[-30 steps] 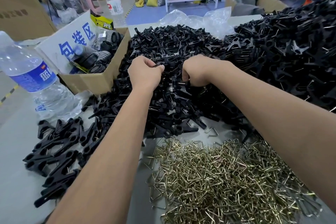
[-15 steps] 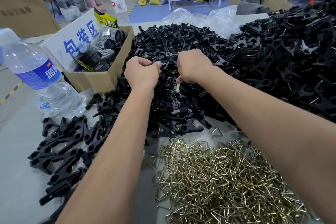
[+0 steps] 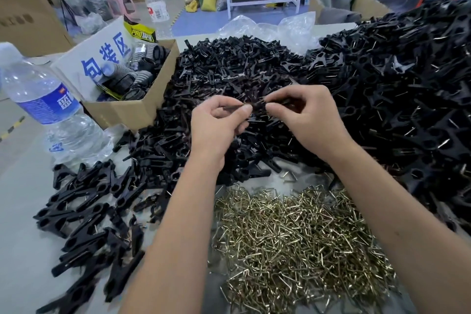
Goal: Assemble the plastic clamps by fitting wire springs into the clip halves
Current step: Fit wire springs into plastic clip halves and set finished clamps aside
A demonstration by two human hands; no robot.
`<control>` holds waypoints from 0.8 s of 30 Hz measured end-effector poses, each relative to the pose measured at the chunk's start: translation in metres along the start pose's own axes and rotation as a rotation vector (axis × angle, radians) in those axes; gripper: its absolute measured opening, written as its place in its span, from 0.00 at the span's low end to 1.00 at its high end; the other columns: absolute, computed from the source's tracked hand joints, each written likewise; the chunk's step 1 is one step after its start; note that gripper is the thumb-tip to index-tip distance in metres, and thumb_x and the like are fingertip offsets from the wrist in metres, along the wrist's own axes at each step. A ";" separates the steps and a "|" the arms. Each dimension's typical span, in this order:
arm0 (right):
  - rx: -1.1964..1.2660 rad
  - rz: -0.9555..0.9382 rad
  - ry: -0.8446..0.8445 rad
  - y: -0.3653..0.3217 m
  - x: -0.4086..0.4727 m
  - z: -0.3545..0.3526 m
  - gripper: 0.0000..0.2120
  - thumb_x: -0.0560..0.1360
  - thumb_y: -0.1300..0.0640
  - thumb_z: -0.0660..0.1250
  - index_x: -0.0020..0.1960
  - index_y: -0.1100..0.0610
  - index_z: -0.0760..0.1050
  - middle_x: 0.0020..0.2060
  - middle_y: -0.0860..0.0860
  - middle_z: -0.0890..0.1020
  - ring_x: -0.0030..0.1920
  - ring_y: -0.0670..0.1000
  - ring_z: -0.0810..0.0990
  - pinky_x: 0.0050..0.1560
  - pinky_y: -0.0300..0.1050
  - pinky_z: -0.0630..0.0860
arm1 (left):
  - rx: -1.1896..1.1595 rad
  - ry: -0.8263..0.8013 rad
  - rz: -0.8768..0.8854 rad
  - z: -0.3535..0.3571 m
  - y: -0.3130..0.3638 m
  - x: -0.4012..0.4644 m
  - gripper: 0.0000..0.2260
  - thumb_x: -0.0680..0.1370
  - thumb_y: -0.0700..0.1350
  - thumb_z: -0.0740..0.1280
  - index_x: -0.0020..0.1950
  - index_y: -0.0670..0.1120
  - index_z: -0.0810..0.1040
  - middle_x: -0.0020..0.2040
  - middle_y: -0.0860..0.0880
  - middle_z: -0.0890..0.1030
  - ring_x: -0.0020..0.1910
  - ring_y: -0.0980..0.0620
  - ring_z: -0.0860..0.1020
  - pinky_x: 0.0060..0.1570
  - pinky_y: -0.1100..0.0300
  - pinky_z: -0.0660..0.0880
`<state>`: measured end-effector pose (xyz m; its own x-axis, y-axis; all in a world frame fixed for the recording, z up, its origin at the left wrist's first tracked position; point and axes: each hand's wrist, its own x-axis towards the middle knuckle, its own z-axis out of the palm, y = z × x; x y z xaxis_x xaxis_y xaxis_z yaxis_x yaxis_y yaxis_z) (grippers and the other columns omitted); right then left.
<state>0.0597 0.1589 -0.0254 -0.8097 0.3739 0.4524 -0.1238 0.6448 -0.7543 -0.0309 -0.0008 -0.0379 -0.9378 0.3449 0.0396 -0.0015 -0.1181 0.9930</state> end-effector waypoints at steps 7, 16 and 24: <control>0.454 0.200 0.008 0.021 -0.056 -0.006 0.04 0.82 0.55 0.70 0.55 0.50 0.83 0.45 0.51 0.88 0.40 0.50 0.86 0.37 0.41 0.80 | 0.226 -0.264 0.063 0.001 -0.014 -0.027 0.12 0.82 0.38 0.68 0.61 0.51 0.86 0.39 0.58 0.83 0.40 0.58 0.77 0.47 0.65 0.77; 0.474 0.200 -0.016 0.028 -0.064 0.003 0.08 0.86 0.58 0.59 0.64 0.50 0.72 0.40 0.51 0.80 0.35 0.50 0.77 0.33 0.37 0.74 | 0.422 0.112 0.350 -0.006 -0.014 -0.029 0.09 0.78 0.41 0.74 0.56 0.49 0.81 0.43 0.54 0.84 0.41 0.58 0.83 0.42 0.67 0.79; 0.305 0.172 -0.044 0.025 -0.067 0.009 0.20 0.85 0.62 0.62 0.75 0.48 0.68 0.46 0.51 0.84 0.36 0.49 0.81 0.35 0.39 0.77 | 1.103 0.486 0.454 -0.008 0.001 0.013 0.21 0.76 0.45 0.76 0.68 0.51 0.78 0.65 0.45 0.74 0.67 0.44 0.69 0.64 0.59 0.63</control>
<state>0.1057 0.1438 -0.0786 -0.8566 0.4265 0.2904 -0.1436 0.3435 -0.9281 -0.0460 -0.0035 -0.0370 -0.8084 0.0761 0.5837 0.4172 0.7736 0.4769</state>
